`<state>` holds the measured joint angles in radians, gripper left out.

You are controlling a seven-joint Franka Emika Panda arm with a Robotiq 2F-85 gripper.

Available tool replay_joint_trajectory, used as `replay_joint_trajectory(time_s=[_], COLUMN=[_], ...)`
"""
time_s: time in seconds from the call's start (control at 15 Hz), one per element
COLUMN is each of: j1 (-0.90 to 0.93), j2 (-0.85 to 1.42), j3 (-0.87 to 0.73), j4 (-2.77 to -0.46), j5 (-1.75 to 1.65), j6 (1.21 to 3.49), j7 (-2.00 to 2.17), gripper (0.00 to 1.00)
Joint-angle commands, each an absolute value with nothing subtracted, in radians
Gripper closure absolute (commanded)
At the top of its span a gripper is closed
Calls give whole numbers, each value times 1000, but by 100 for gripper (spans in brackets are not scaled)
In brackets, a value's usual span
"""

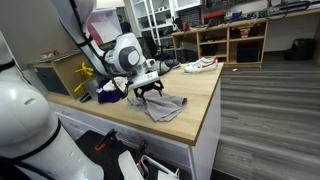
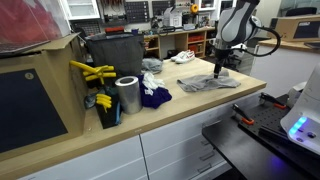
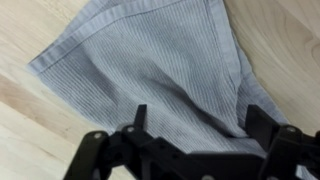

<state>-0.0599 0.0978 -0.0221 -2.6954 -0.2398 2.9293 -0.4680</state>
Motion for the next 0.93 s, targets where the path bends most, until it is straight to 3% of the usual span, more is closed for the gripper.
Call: replay_joint_trajectory(time_s=[0.0, 0.73, 0.8, 0.87], j1=[-45, -30, -21, -9], j2=[139, 292, 306, 320], j3=[-5, 97, 96, 91], j4=[-2674, -2516, -2502, -2487], j5=[-204, -47, -53, -64], j6=[2960, 2968, 2975, 2981], j7=[-380, -248, -230, -212], gripper=[0, 0, 17, 26])
